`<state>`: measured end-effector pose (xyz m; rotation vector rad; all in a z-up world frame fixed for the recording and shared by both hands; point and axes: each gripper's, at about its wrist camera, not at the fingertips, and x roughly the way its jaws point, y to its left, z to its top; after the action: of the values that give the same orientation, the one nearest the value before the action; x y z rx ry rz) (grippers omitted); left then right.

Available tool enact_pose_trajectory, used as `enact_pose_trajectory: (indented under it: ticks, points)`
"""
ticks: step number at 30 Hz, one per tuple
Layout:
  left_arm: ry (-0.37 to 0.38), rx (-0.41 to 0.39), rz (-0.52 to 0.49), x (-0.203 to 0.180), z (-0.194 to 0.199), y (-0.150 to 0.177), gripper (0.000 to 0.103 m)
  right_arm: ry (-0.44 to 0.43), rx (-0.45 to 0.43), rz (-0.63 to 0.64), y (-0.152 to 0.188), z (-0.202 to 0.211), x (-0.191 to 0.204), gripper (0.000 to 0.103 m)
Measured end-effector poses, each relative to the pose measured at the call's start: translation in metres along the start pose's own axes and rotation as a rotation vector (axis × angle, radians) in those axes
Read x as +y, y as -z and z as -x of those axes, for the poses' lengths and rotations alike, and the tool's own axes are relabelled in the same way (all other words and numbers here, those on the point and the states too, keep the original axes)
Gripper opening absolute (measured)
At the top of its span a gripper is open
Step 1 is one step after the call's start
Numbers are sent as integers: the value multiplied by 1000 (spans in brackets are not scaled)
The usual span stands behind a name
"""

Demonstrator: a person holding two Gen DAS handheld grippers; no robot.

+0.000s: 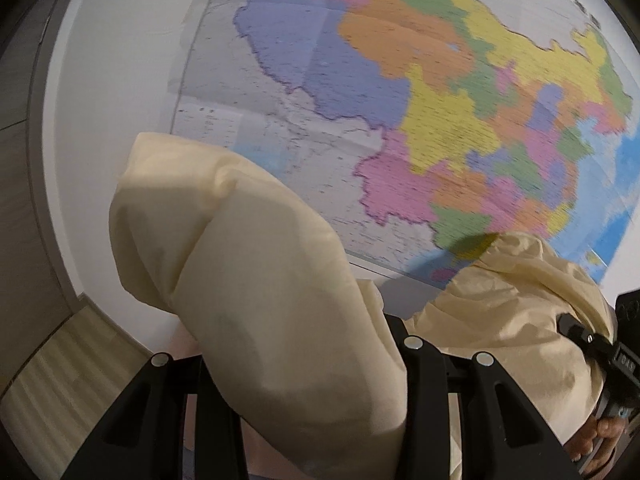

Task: Fold large clothes
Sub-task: 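Lift the cream shirt up off the bed with both grippers, then carry the folded cream shirt over the bed with both grippers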

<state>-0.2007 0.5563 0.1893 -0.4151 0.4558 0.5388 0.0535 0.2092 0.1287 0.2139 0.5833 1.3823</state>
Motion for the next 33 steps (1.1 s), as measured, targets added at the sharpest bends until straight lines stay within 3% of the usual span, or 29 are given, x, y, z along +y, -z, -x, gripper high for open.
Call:
enact_pose_trajectory:
  ticks: [13,16,20,22,27,33]
  points:
    - [-144,-109,48,57,-47,-41,36,27,-6,139,-3,-79,15,17]
    - [-196,-80,72,83,-79,-21,37,55,62,157,29,-106,-2,17]
    - [-297,70,130,125,-128,30,36,83,231,39,84,-140,-45,18]
    - [-284,111,202,148,-134,53,38,65,292,-7,107,-144,-59,22]
    - [-267,133,190,154,-124,64,44,59,335,-29,116,-129,-64,31]
    - [-279,165,165,152,-124,71,48,24,399,-129,130,-100,-79,54]
